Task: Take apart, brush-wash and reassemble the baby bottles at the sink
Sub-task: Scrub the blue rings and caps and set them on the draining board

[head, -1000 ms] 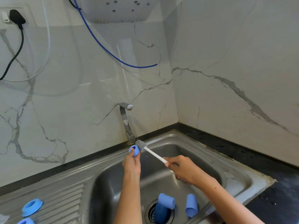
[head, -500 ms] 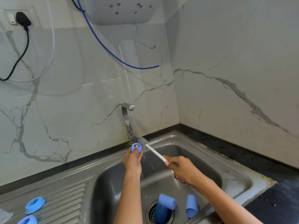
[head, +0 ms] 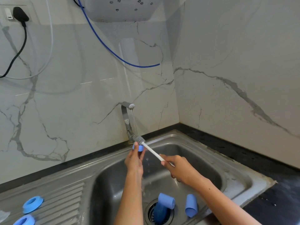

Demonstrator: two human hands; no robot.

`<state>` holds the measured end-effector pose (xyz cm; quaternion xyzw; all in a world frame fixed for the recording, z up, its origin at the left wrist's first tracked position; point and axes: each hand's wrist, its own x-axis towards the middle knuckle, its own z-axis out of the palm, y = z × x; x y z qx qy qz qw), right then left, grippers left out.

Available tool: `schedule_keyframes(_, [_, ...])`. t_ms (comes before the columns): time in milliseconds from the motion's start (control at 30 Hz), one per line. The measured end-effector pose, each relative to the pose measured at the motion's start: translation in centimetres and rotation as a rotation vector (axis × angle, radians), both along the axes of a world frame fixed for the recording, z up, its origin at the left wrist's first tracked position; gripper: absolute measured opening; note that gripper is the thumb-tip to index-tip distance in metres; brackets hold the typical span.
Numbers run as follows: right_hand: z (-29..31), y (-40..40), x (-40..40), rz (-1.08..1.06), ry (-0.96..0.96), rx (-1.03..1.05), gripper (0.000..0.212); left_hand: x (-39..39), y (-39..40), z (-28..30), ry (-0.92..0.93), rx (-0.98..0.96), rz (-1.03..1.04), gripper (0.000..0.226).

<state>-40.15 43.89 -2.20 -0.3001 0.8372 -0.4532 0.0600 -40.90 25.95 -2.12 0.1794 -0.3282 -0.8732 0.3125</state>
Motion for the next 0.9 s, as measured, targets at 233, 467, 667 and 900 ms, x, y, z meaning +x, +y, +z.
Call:
schedule_keyframes(233, [0.3, 1.8, 0.5, 0.077, -0.093, 0.005, 0.037, 0.2, -0.9, 0.0, 0.023, 0.186, 0.03, 0.041])
schedule_keyframes(467, [-0.1, 0.0, -0.3, -0.022, 0.048, 0.031, 0.038, -0.5, 0.2, -0.2, 0.031, 0.26, -0.18, 0.022])
schedule_keyframes(667, [0.1, 1.3, 0.3, 0.061, -0.057, 0.047, 0.036, 0.1, -1.2, -0.3, 0.006, 0.299, -0.082, 0.031])
schedule_keyframes(900, [0.1, 0.3, -0.2, -0.057, 0.046, 0.041, 0.037, -0.6, -0.9, -0.4, 0.056, 0.226, -0.206, 0.02])
